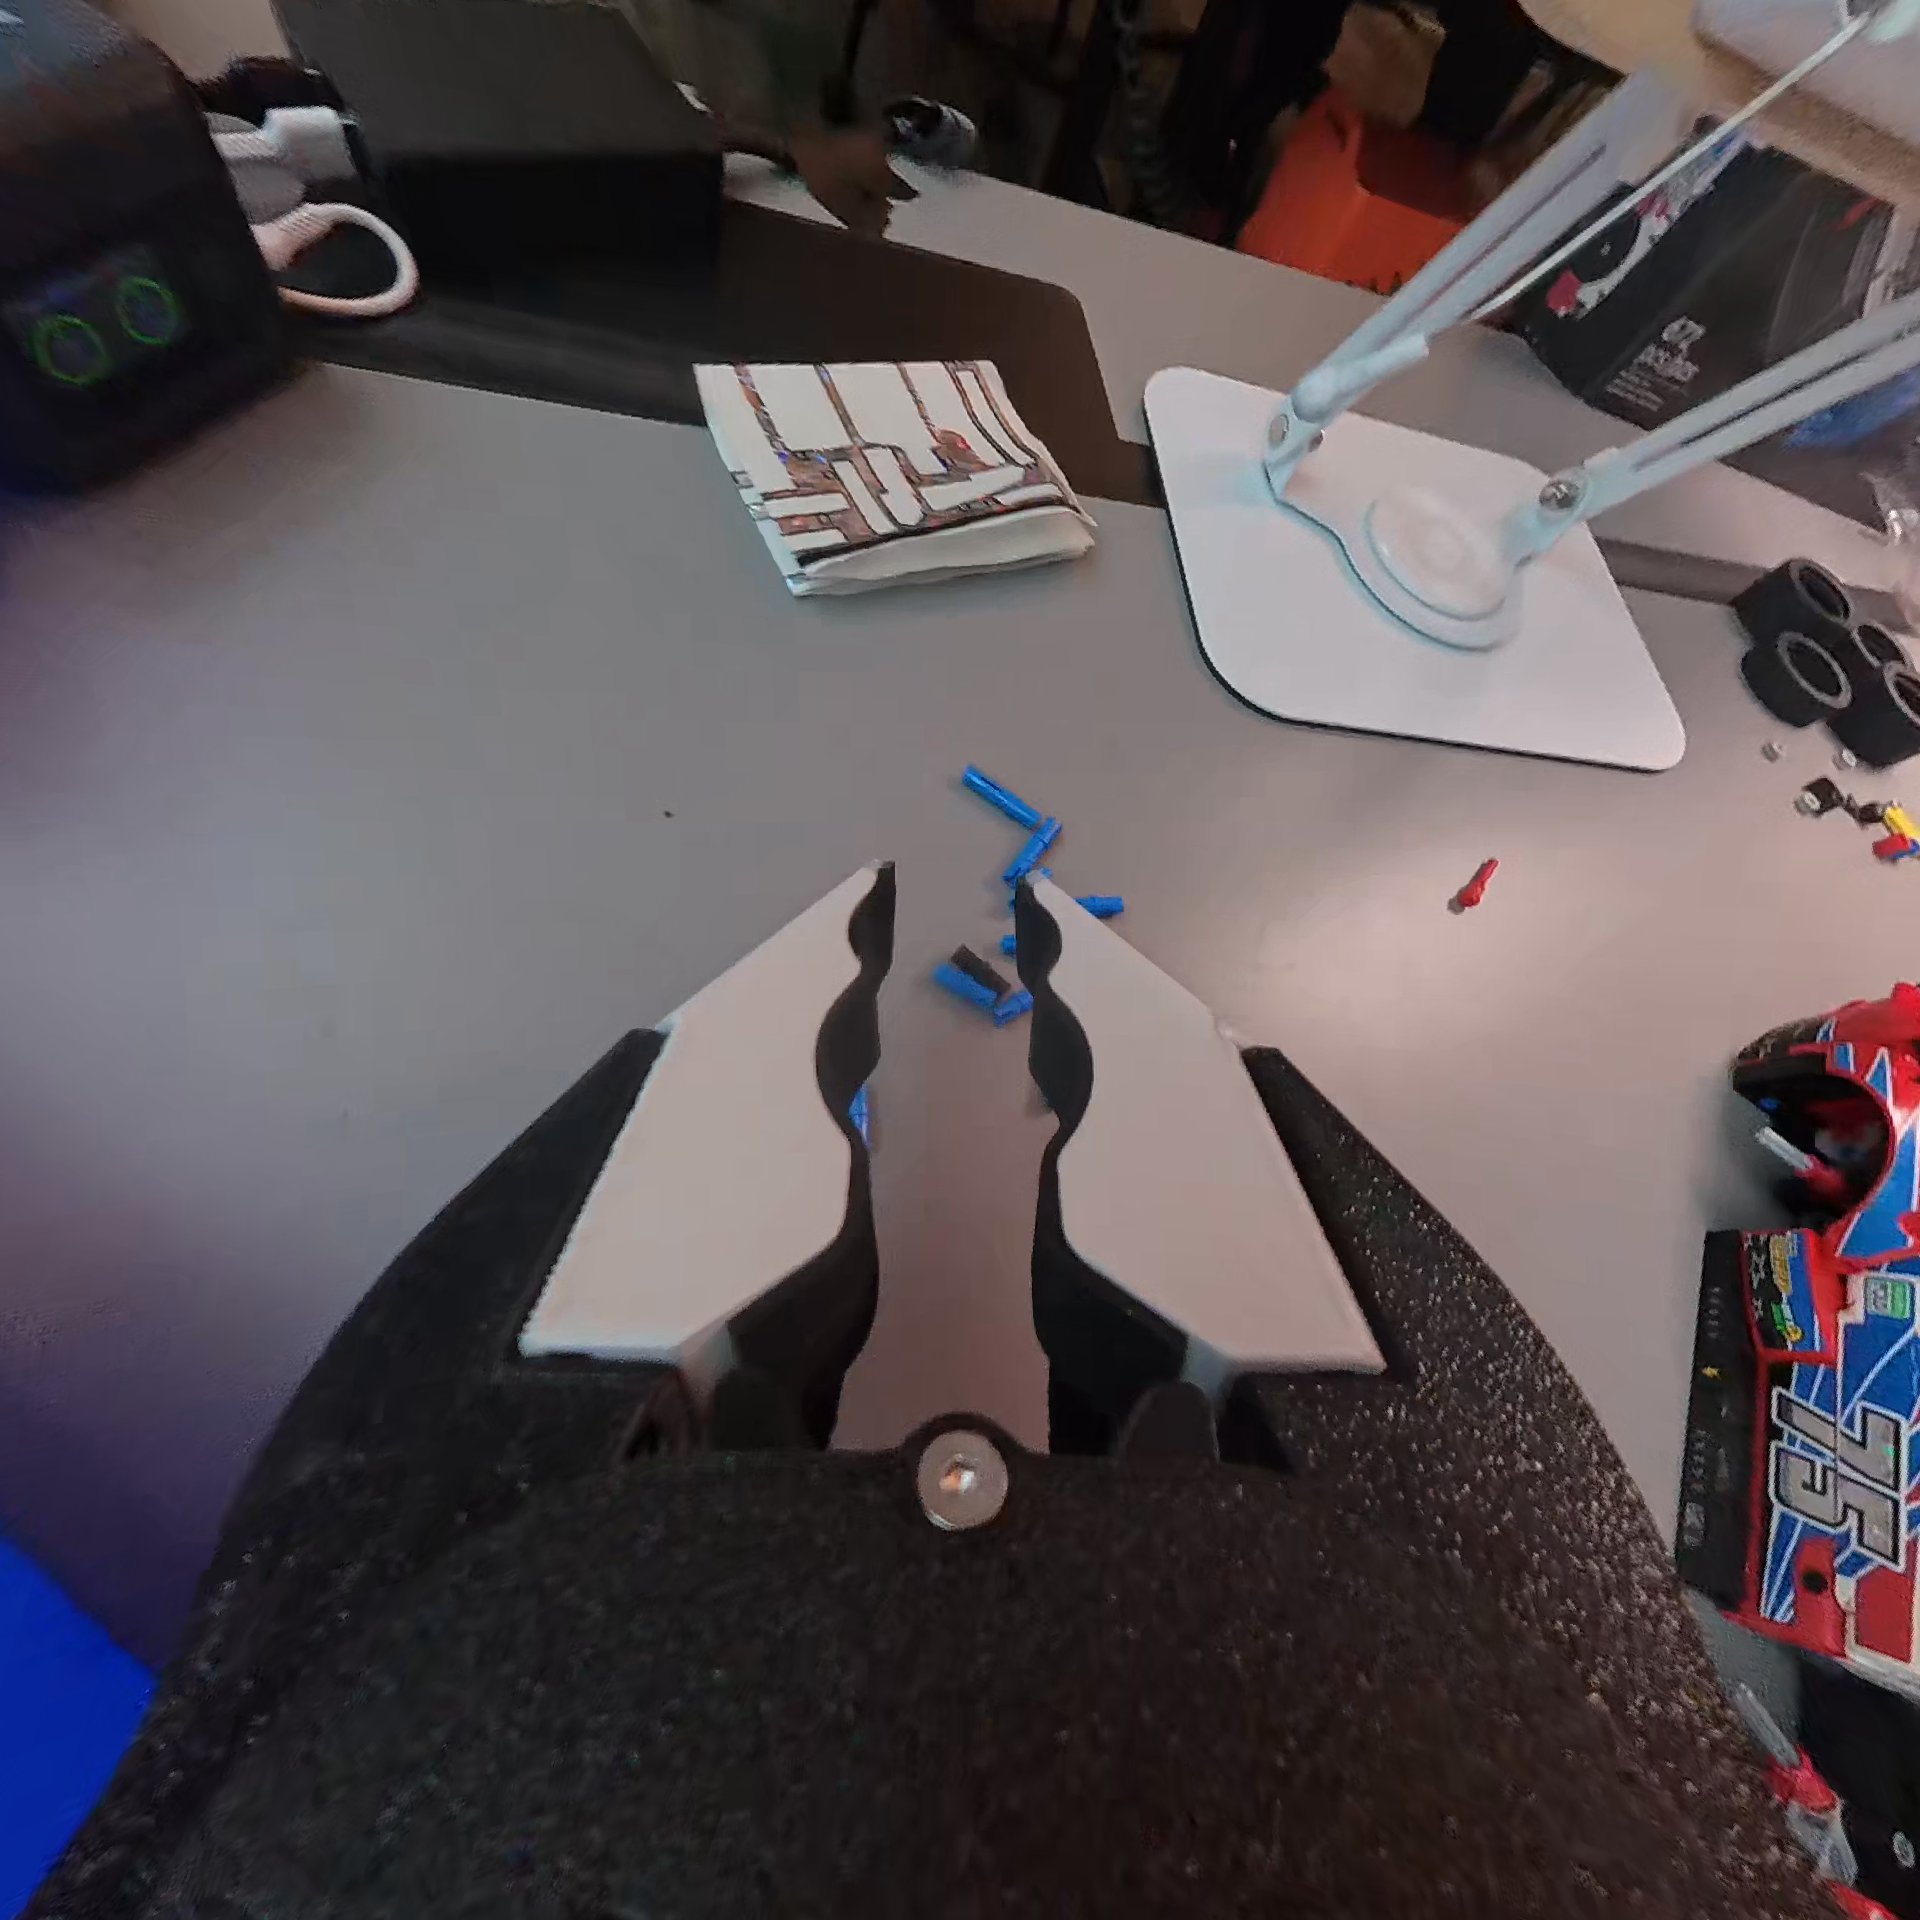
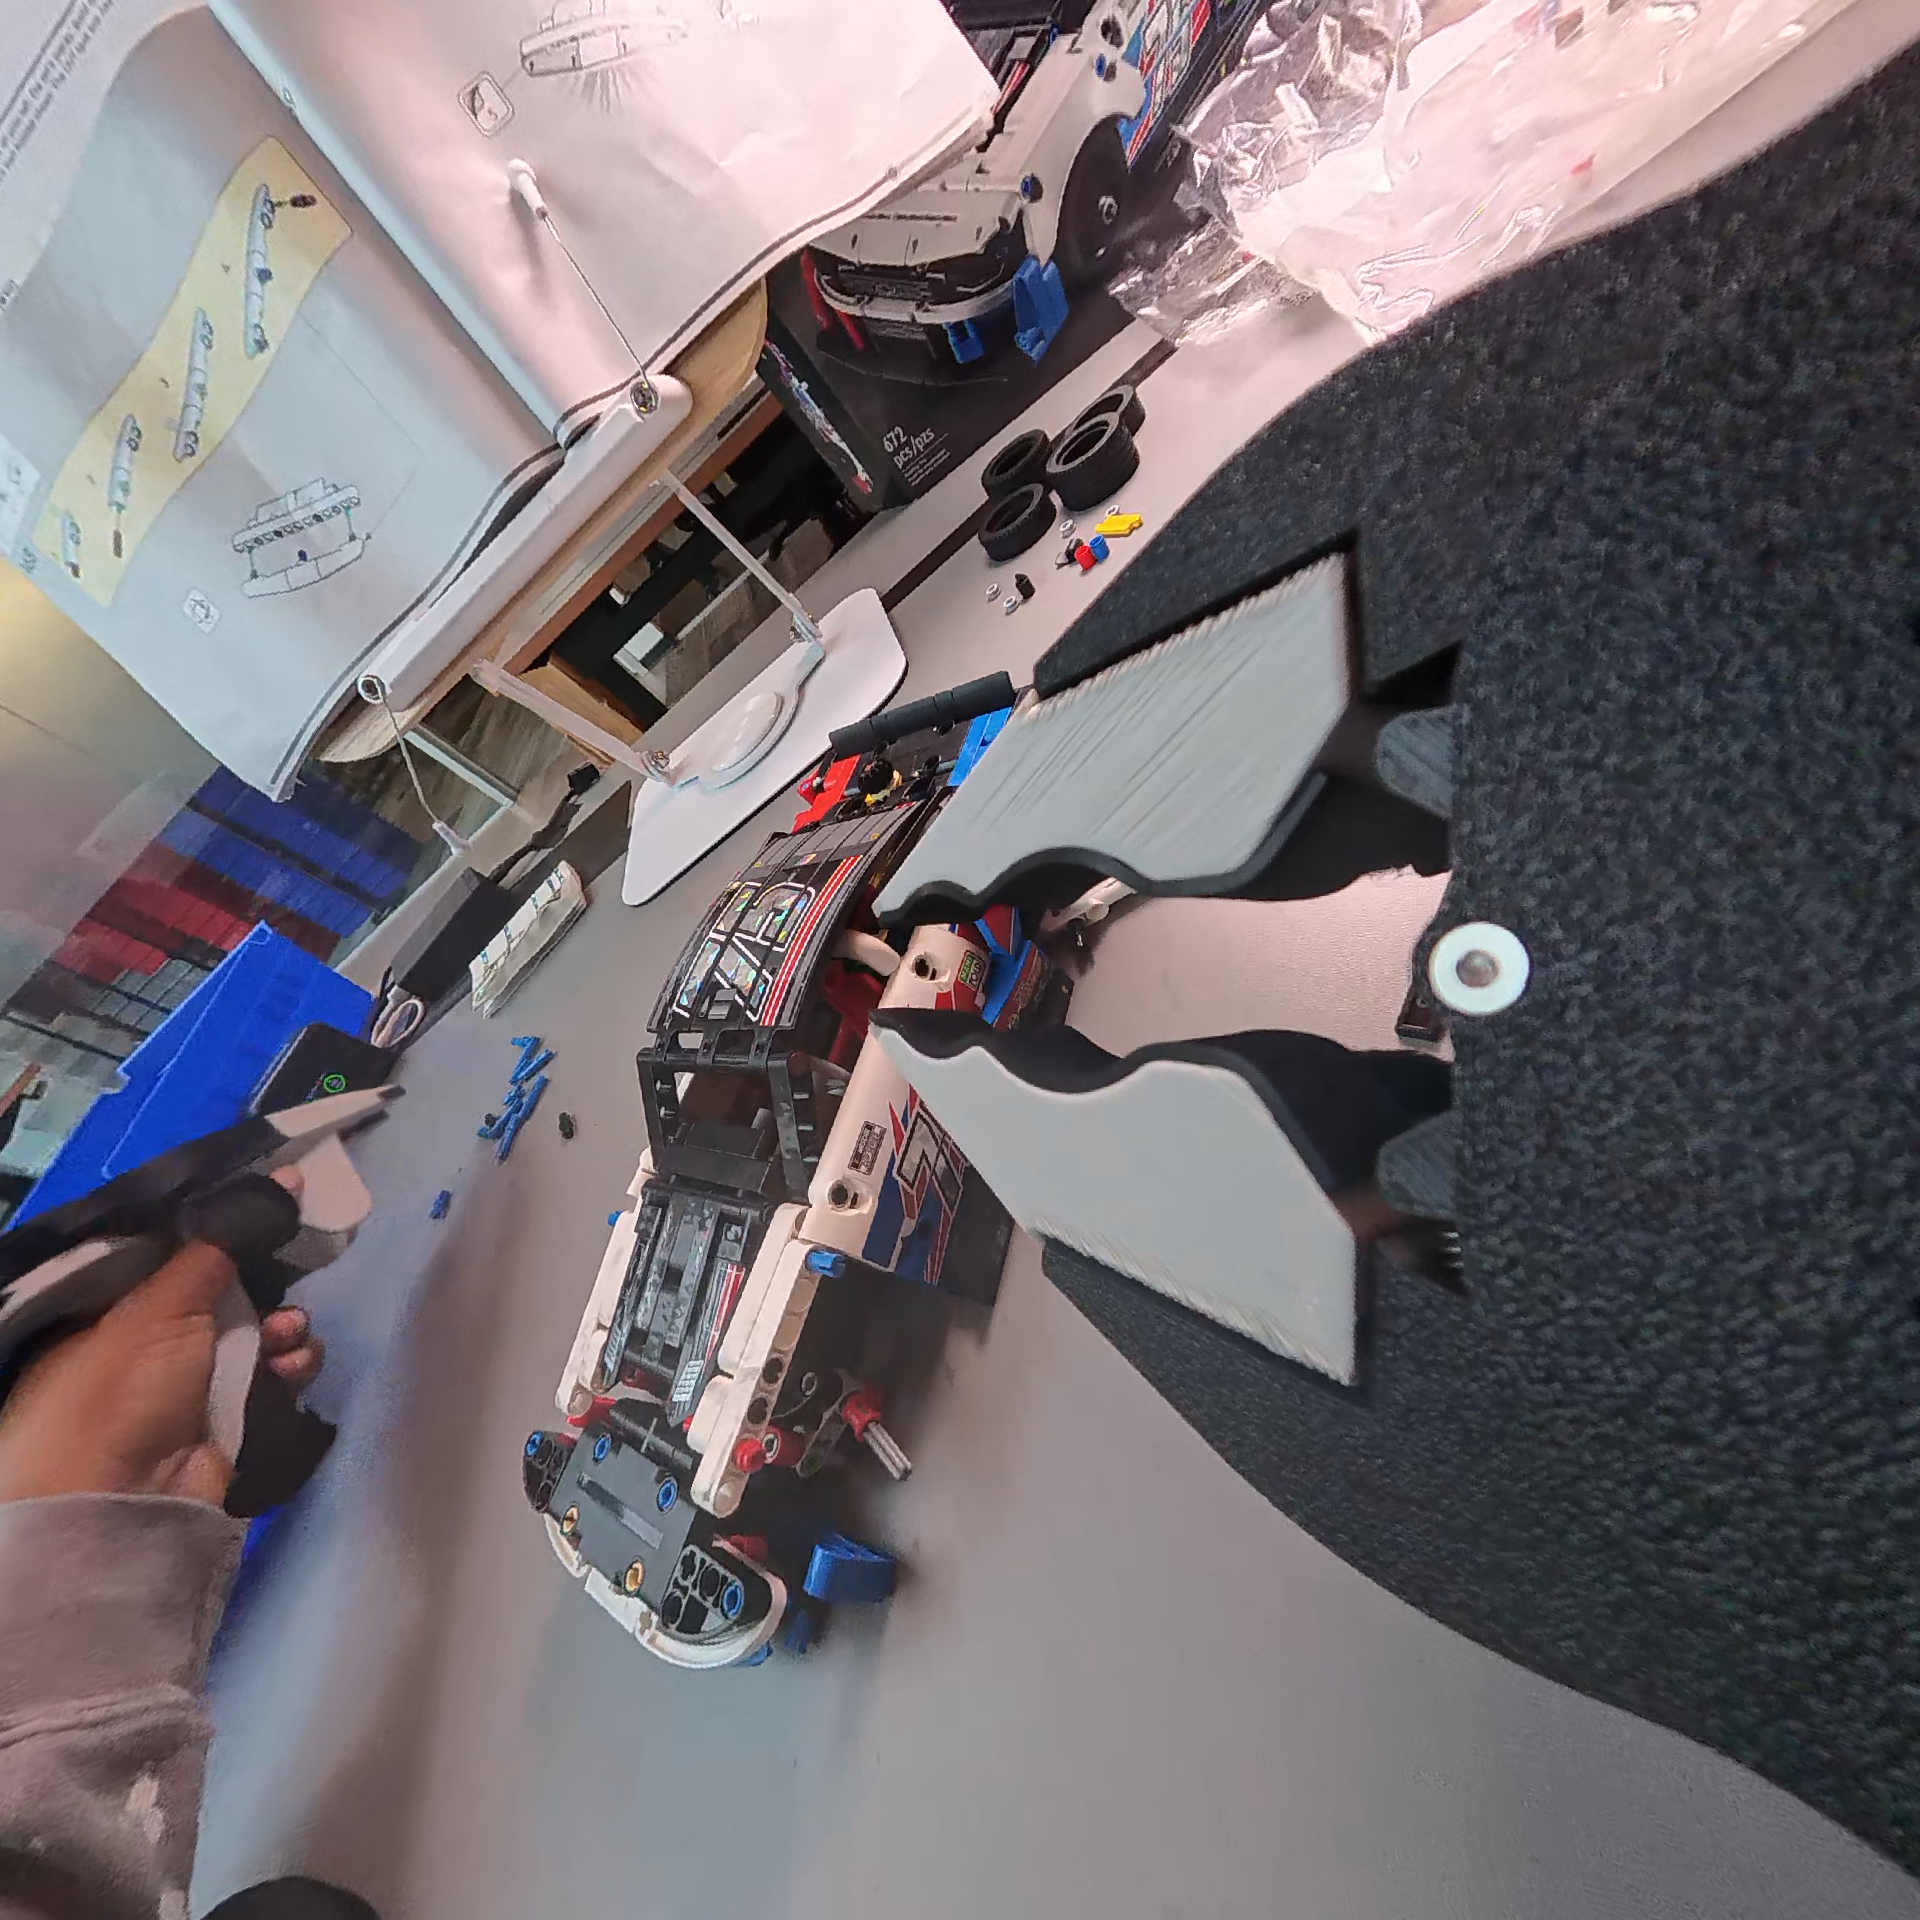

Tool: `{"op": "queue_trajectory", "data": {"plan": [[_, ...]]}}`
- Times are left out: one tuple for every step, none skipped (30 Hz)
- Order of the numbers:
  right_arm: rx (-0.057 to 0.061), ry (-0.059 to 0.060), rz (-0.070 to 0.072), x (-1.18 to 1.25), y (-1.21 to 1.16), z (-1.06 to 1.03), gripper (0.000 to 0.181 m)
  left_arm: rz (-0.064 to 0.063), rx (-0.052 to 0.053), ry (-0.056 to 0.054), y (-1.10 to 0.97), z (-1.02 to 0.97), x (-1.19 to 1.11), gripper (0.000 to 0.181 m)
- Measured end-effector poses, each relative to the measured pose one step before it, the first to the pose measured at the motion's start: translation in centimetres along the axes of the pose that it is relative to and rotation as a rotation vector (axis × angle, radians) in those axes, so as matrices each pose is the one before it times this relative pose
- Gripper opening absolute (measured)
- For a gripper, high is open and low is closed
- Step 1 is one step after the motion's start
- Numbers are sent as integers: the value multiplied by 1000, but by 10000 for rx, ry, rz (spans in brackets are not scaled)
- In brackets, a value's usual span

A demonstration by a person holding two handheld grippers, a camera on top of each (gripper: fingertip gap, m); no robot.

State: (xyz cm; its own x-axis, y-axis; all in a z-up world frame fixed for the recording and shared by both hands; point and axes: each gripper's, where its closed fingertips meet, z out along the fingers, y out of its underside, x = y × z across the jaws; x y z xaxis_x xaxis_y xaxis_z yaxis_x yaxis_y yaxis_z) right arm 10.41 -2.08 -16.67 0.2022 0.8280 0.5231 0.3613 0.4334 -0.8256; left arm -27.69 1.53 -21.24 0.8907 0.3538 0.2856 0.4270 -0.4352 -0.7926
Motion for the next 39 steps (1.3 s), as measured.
{"op": "queue_trajectory", "data": {"plan": [[-11, 10, -8, 0, 9, 18, 14, -166, 99, -198, -194, -187, -482, 22], [-14, 1, -11, -12, 18, 40, 14, -119, -127, -206, 252, 30, -465, 25], [-18, -6, -9, -13, 32, 31, 14, -28, -194, -234, 467, 164, -468, 26], [-19, -7, -8, -23, 28, 28, 14, 8, -126, -281, 434, 198, -513, 26], [-3, -3, -9, -8, -4, 3, 14, 18, -191, -201, 528, 204, -357, 25], [21, 3, -15, -22, -19, -23, 14, -4, -296, -70, 661, 205, -118, 24], [23, 12, -8, 2, -19, -38, 14, 5, -276, -36, 627, 165, -12, 24], [25, 20, 0, 13, -30, -39, 14, 43, -186, -56, 517, 64, -5, 25], [28, 18, 3, 29, -42, -47, 13, 82, -78, -104, 379, -105, -38, 25], [33, 22, 15, 53, -41, -56, 13, 121, -50, -119, 354, -195, -51, 24], [33, 23, 38, 57, -30, -58, 13, 99, -59, -133, 366, -205, -113, 25], [34, 23, 52, 70, -27, -61, 13, 74, -49, -97, 380, -168, -96, 24], [36, 26, 45, 75, -23, -57, 13, 39, -16, -49, 335, -101, -63, 23], [43, 21, 39, 62, -41, -47, 13, 34, 50, -38, 130, -54, -30, 21], [26, 8, 32, 43, -28, -32, 12, 92, 0, -67, 20, -4, -88, 19], [4, -3, 24, 35, -9, 15, 12, 146, -65, -64, -26, 53, -72, 14], [-8, -11, 9, 9, 1, 20, 12, 120, -108, 184, 46, 88, 339, 3], [-12, -7, -8, -11, 7, 19, 13, 14, 7, 122, -67, 122, 333, 3], [-3, 2, -19, -16, -4, -2, 13, 105, 18, 7, -68, 179, 259, 3], [7, 18, -18, 2, -15, -17, 12, 261, 21, -39, -158, 260, 286, 3], [5, 17, -7, -4, 0, -13, 12, 310, 28, -76, -328, 346, 258, 3], [-9, 15, 2, 20, 23, 8, 12, 256, 11, -23, -421, 409, 281, 3], [-31, 3, 5, 19, 30, 33, 12, 155, -20, 73, -414, 459, 361, 3], [-35, 8, 0, 21, 17, 43, 12, 98, -11, 88, -397, 438, 339, 3], [-34, 10, -16, 4, 22, 27, 12, 81, 18, 115, -387, 332, 354, 3], [-40, 11, -23, -11, 30, 17, 12, 61, 55, 143, -375, 222, 392, 3], [-57, 9, -15, -20, 78, 4, 12, 72, 74, 141, -354, 120, 390, 4], [-60, 10, -6, -5, 103, 15, 12, 115, 100, 85, -352, 16, 294, 6], [-43, 15, 1, 4, 75, 16, 12, 176, 100, 73, -344, -60, 279, 10], [-32, 11, 3, 22, 23, 37, 12, 237, 157, 176, -435, -141, 430, 15], [-54, -2, 7, 21, 43, 67, 12, 269, 242, 287, -553, -248, 648, 20], [-69, -6, 14, 25, 52, 89, 12, 297, 286, 389, -621, -305, 885, 27], [-50, 10, 4, 57, 29, 93, 12, 369, 336, 444, -690, -319, 1057, 34], [-22, -1, -11, 39, -20, 71, 12, 430, 349, 399, -708, -303, 1079, 42], [-34, -8, -8, 43, -20, 72, 12, 463, 338, 384, -706, -234, 1093, 45], [-30, 15, -16, 78, -14, 67, 12, 402, 306, 365, -658, -154, 1100, 49], [-31, 18, -11, 94, -38, 60, 12, 280, 282, 373, -645, -76, 1103, 50], [-45, 1, 16, 74, -34, 71, 12, 201, 262, 426, -577, 6, 1150, 50], [-50, 23, 37, 115, -40, 79, 12, 157, 188, 422, -424, 147, 1089, 50]]}}
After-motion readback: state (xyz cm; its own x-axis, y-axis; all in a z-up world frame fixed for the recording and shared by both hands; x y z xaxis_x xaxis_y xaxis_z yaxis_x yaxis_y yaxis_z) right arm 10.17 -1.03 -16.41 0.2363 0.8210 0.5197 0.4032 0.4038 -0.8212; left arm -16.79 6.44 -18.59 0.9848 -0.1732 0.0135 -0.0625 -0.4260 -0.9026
